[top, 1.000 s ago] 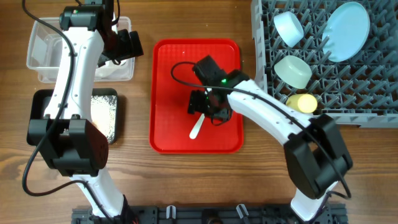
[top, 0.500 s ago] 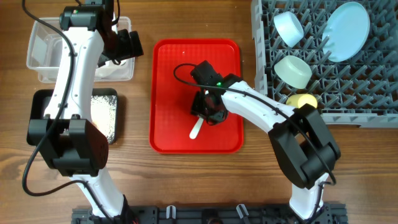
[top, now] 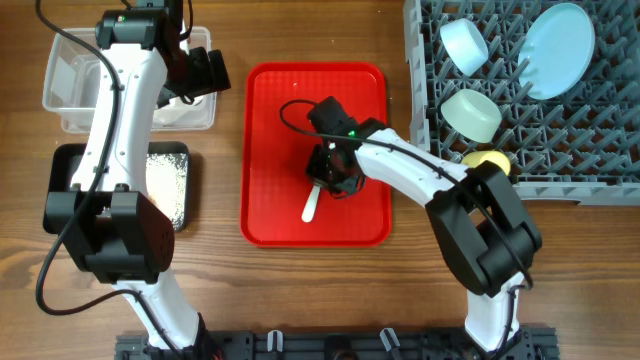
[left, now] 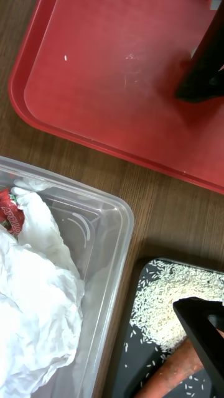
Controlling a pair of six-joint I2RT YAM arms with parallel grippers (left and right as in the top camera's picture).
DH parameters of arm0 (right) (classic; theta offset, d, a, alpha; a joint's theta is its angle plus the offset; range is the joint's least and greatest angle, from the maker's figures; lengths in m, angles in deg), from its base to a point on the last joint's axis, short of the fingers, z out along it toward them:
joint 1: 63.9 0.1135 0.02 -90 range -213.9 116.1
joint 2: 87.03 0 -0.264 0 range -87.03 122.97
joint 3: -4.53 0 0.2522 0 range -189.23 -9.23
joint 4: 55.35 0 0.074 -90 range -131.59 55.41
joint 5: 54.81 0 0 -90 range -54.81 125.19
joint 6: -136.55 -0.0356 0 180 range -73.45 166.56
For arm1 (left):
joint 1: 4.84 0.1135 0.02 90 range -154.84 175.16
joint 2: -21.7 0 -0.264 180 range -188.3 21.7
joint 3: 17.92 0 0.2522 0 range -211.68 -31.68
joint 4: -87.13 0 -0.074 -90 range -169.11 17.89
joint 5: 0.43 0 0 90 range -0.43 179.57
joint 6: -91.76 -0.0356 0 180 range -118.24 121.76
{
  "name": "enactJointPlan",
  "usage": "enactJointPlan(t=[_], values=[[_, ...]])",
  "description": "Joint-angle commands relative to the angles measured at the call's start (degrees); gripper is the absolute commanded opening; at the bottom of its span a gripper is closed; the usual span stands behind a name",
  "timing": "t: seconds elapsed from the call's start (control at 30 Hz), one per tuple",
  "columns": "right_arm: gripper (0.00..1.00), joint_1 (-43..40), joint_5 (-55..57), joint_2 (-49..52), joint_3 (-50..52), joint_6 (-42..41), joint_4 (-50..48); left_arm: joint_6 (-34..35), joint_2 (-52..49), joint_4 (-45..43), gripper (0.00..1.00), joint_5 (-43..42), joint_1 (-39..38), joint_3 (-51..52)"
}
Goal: Sort waste into correct bins and load items into the dishwasher rack
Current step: 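Carry the white spoon into the rack with the right gripper and release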
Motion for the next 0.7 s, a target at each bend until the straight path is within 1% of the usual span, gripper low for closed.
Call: enactJointPlan(t=[0.0,0.03,0.23,0.33,0.47,0.57,0.67], values=[[0.06,-2.75,-4.57,1.92,-2.27,3.48,1.68,0.5,1.53,-0.02,1.0,0.37,0.37,-0.37],[0.05,-3.69,-5.01,1.92,-2.97,4.74,2.84,0.5,1.53,0.0,1.0,0.37,0.37,-0.37],[0.05,-9.66,-5.14,1.92,-8.04,16.2,9.73,0.5,1.53,0.0,1.0,0.37,0.37,-0.37],[0.04,-11.67,-4.7,1.88,-10.27,20.7,11.69,0.5,1.53,0.0,1.0,0.37,0.37,-0.37],[0.05,-13.86,-5.18,-0.2,-13.16,24.65,13.27,0.5,1.53,-0.02,1.0,0.37,0.37,-0.37],[0.04,-15.52,-4.87,-4.33,-16.52,27.89,15.65,0.5,1.53,-0.02,1.0,0.37,0.37,-0.37],[0.04,-17.92,-1.31,-9.81,-19.3,27.28,19.02,0.5,1.53,0.0,1.0,0.37,0.37,-0.37]])
